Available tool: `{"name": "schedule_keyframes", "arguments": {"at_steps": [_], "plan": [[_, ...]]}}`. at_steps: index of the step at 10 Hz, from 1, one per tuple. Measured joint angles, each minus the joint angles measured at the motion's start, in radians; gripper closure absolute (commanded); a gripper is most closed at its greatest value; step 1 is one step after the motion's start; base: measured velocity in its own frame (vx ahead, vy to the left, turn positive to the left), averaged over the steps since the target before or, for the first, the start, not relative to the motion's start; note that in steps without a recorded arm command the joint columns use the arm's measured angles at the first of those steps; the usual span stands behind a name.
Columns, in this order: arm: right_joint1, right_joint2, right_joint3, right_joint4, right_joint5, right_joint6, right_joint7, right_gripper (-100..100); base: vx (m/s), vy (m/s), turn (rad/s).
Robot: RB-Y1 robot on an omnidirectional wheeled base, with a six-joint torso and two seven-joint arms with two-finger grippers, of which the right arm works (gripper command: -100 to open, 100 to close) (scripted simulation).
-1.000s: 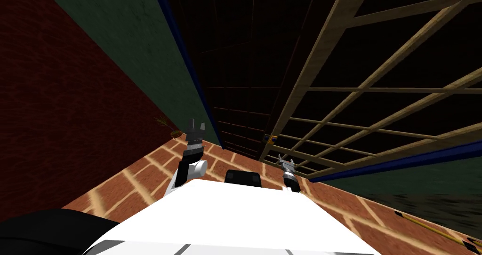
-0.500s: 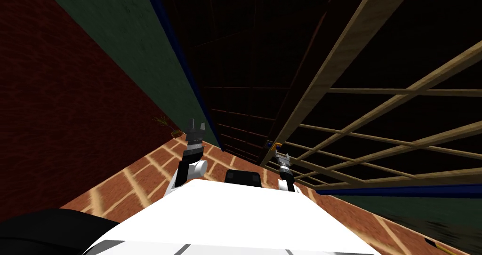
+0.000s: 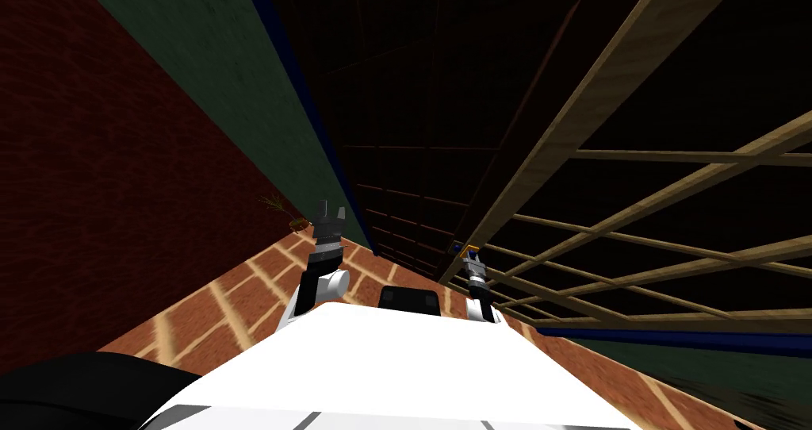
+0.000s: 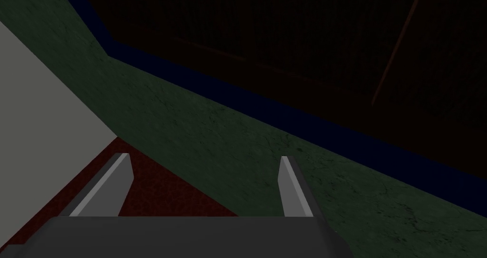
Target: Pull the door open
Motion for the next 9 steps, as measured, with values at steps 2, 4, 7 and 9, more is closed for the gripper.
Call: {"name": "schedule_keyframes", "arguments": {"at_steps": [2,4,7,9], "plan": [[0.001,0.000,0.000,0.001,0.001,0.001,0.001,100,-0.005,0.000,0.001],[0.002,0.001,0.001,0.002,0.001,0.002,0.001,100,-0.049,0.015,-0.019],[-0.002,-0.017,0.001,0.040,-0.015,-0.019,-0.016,100,-0.151,0.043,-0.046],[0.036,-0.015,0.011,0.013,-0.015,0.001,-0.040,100,-0.145,0.037,-0.049]]}}
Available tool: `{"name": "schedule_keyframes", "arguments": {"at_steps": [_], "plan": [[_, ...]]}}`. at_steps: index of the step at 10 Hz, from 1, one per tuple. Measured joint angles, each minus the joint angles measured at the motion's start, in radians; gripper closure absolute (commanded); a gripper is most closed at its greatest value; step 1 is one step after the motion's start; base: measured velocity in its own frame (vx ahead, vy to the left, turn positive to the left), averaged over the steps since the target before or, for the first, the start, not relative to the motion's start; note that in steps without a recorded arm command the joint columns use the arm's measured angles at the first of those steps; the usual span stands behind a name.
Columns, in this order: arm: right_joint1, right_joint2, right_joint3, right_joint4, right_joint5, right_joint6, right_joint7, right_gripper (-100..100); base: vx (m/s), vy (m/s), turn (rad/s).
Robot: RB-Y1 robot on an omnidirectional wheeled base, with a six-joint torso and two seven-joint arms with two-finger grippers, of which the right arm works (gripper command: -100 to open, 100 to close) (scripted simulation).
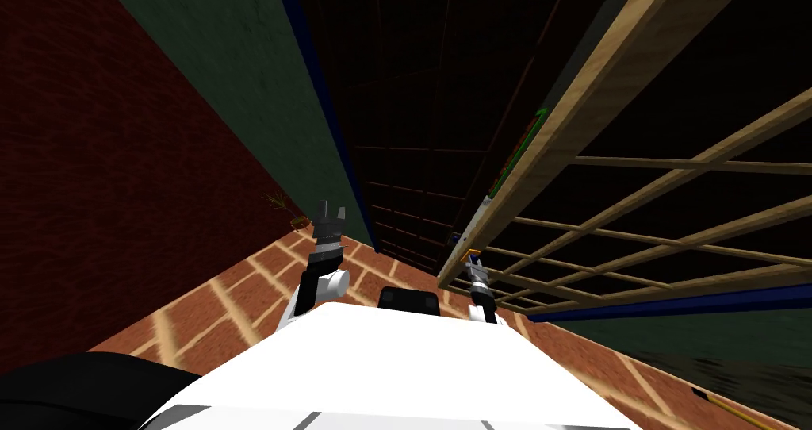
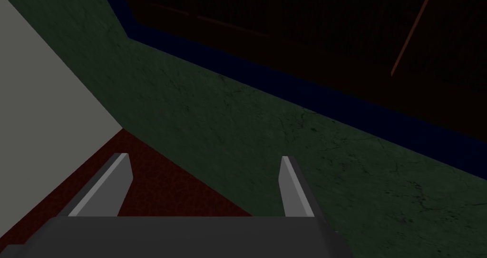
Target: Pull the door open
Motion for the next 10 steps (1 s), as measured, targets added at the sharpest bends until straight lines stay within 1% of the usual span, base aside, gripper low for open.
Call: {"name": "schedule_keyframes", "arguments": {"at_steps": [1,2,3,4,5,6,7,8,10], "plan": [[0.017,0.005,0.004,-0.018,-0.003,0.008,-0.010,100,-0.136,0.015,-0.034],[0.019,0.005,0.001,-0.002,-0.007,0.000,-0.010,100,-0.139,0.024,-0.070],[0.025,-0.005,0.004,0.013,-0.017,-0.011,-0.023,100,-0.150,0.008,-0.099],[0.036,-0.008,0.008,0.014,-0.027,-0.015,-0.043,100,-0.148,0.036,-0.077],[0.040,-0.023,0.010,0.036,-0.039,-0.025,-0.063,100,-0.124,0.041,-0.032],[0.043,-0.027,0.009,0.048,-0.045,-0.026,-0.072,100,-0.066,0.022,0.000],[0.062,-0.017,0.015,0.017,-0.042,-0.005,-0.079,100,-0.092,0.017,-0.054],[0.055,-0.031,0.018,0.044,-0.053,-0.008,-0.094,100,-0.120,0.021,-0.053],[0.061,-0.041,0.025,0.058,-0.070,-0.008,-0.126,100,-0.083,0.005,-0.030]]}}
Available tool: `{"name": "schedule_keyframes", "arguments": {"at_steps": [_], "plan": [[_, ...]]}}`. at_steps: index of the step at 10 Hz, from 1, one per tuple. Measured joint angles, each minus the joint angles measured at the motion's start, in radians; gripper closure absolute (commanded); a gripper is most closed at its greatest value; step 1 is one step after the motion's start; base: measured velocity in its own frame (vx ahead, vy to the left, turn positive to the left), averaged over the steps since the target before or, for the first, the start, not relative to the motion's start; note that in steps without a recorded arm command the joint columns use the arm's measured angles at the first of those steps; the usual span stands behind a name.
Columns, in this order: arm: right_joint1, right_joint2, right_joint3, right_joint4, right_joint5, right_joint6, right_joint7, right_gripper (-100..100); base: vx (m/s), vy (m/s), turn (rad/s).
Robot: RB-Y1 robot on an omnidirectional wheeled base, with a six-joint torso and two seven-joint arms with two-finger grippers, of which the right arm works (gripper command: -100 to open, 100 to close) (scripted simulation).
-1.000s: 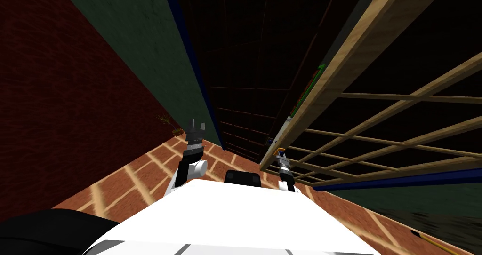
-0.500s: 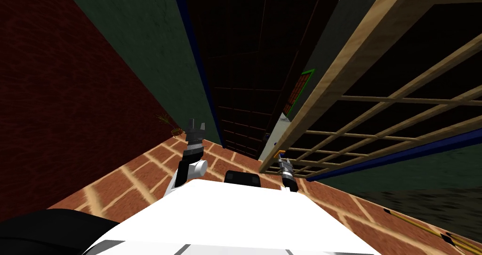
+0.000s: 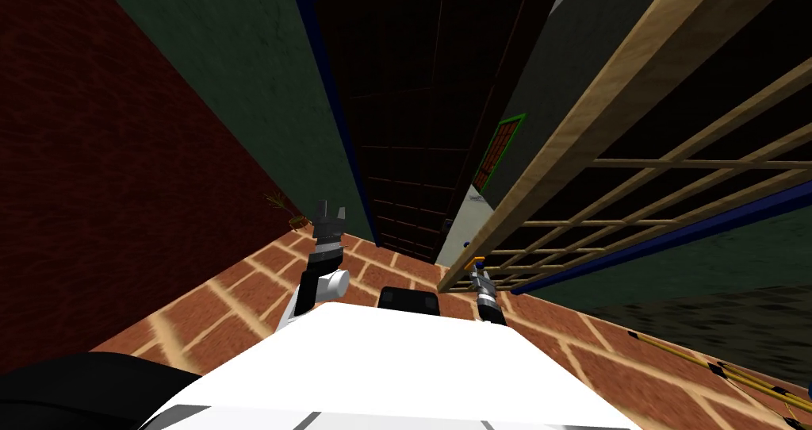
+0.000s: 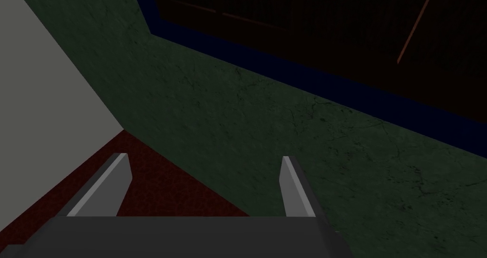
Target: Pull the door open
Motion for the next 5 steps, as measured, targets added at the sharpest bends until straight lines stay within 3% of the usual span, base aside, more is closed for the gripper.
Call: {"name": "schedule_keyframes", "arguments": {"at_steps": [2,3,5], "plan": [[0.015,-0.005,0.009,0.008,-0.014,0.000,-0.027,100,-0.066,-0.007,-0.058],[0.019,-0.013,0.008,0.012,-0.023,0.002,-0.041,-100,-0.135,-0.067,0.115],[0.022,-0.028,0.031,-0.001,-0.002,-0.013,-0.046,-100,-0.198,-0.070,0.116]]}}
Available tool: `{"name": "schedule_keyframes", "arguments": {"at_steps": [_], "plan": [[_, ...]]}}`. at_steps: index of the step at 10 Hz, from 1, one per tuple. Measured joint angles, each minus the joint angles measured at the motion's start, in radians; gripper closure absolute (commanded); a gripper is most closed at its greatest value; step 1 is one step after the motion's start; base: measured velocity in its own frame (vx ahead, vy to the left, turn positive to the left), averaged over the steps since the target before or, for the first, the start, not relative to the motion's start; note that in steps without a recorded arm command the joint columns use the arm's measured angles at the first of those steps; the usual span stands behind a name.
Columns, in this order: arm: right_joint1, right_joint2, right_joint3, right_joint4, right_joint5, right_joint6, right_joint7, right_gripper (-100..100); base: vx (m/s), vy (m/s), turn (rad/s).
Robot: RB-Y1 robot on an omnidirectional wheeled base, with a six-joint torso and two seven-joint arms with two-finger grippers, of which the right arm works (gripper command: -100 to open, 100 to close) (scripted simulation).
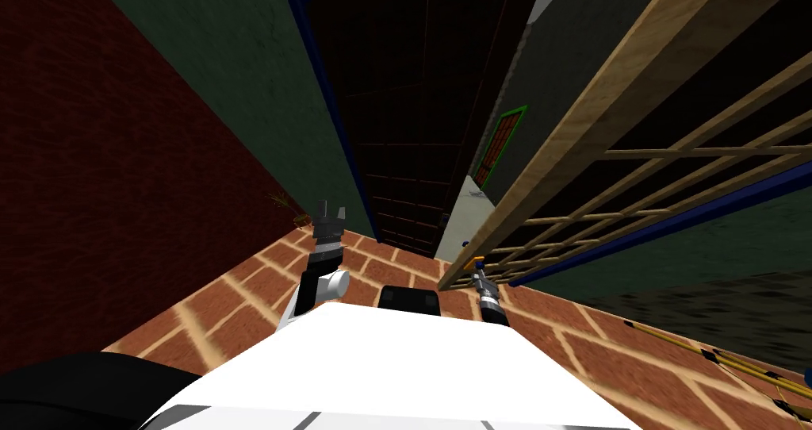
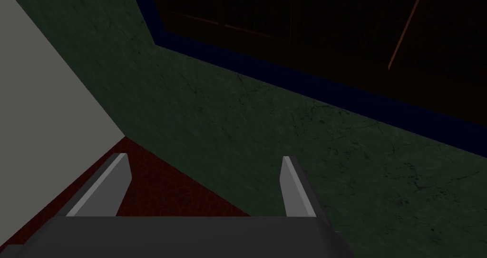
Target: Pull the door open
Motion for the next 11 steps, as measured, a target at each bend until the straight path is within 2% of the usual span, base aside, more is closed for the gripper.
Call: {"name": "schedule_keyframes", "arguments": {"at_steps": [1,2,5,6,7,8,9,11], "plan": [[0.002,-0.003,0.012,-0.010,0.012,-0.009,0.002,-100,-0.219,-0.085,0.137],[-0.006,-0.019,0.024,0.005,0.023,-0.030,0.002,-100,-0.217,-0.113,0.173],[0.001,-0.042,0.075,-0.027,0.072,-0.073,0.002,-100,-0.209,-0.103,0.142],[0.002,-0.058,0.093,-0.034,0.088,-0.086,-0.004,-100,-0.226,-0.130,0.151],[-0.013,-0.070,0.105,-0.013,0.101,-0.112,0.001,-100,-0.124,-0.095,0.045],[-0.005,-0.071,0.115,-0.033,0.109,-0.115,0.000,-100,-0.179,-0.084,0.124],[0.010,-0.077,0.136,-0.075,0.127,-0.109,-0.010,-100,-0.230,-0.072,0.150],[0.009,-0.085,0.151,-0.081,0.142,-0.120,-0.012,-100,0.001,-0.010,0.057]]}}
